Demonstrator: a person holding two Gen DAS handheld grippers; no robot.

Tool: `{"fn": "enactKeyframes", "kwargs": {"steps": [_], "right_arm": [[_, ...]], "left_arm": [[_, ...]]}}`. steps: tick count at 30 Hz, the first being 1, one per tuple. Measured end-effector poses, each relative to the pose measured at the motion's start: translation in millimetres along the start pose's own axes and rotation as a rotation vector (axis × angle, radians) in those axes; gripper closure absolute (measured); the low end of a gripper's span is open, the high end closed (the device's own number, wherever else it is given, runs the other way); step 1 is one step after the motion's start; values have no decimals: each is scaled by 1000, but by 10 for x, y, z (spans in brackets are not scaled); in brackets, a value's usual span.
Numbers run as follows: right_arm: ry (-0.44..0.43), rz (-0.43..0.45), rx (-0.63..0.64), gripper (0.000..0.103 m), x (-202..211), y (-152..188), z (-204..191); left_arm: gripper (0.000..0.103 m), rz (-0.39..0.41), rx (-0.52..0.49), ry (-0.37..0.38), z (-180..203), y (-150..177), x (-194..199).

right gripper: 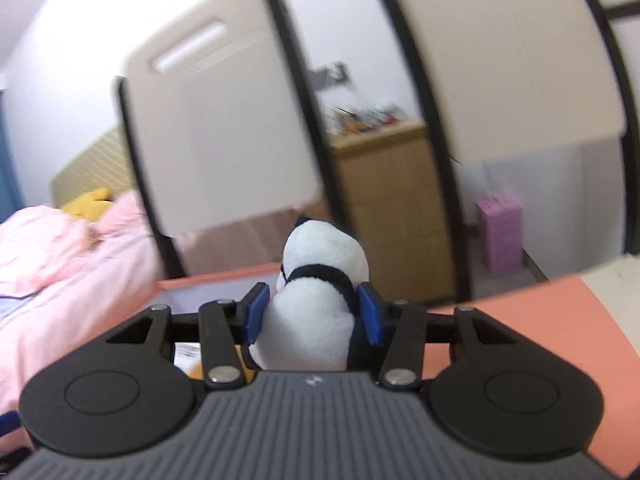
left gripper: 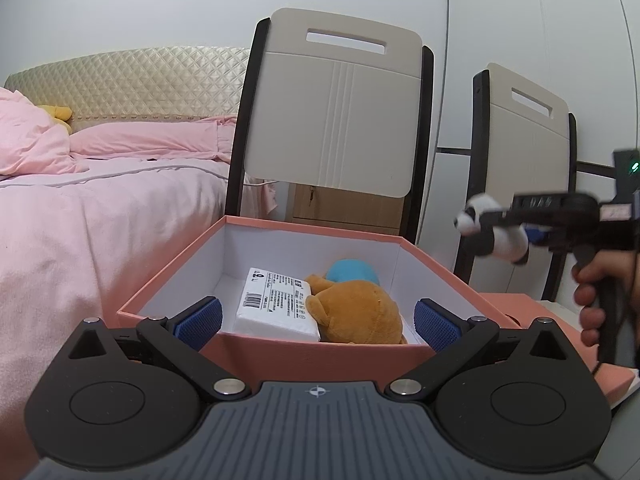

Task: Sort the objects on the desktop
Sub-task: 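Close the right gripper on the panda plush and lift it, then lower the panda plush into the pink box and open the right gripper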

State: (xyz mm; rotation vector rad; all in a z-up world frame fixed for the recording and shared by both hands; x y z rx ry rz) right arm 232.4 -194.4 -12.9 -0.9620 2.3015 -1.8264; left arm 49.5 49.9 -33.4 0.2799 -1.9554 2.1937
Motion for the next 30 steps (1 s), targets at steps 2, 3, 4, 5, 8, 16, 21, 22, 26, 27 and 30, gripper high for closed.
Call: {"fn": "enactKeyframes", "kwargs": {"steps": [2,3,4,5,8,16,21,22,26,27,30], "right_arm": [[-47,8,13,53,65,-34,-111],[-71,13,20,53,98,-51,-166],[-94,17,26,53,131,-68,-222],[-118,21,33,53,165,-85,-277],[-188,-7,56,53,172,-77,-430],[-242,-142,137,53,29,147,-637],[-235,-169,157,55,15,228,-661],[-232,-170,161,55,9,231,-666],[-222,-177,160,55,-24,244,-646],[-222,-175,155,55,-22,243,-638],[-213,-162,148,54,-4,234,-626]], "left_arm": [[0,0,3,-1,-7,-3,0],[0,1,5,-1,-9,-5,1],[0,2,7,-1,-11,-7,2],[0,3,9,-1,-13,-9,3],[0,10,16,-7,-28,-20,18],[0,4,36,-9,-88,-34,16],[0,4,39,-9,-93,-38,19],[0,4,40,-9,-95,-38,19],[0,4,35,-8,-88,-33,17],[0,5,34,-8,-88,-33,16],[0,5,31,-8,-86,-33,11]]}}
Point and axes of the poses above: each gripper's, at about its wrist camera, not at the fingertips, and x roughly against the way its jaws point, z to its right, y to its underside, the point moved 3 cm from there along -x, roughly the way its jaws point, and after that the axes turned 1 degree about -y, right-handed, at the moved point
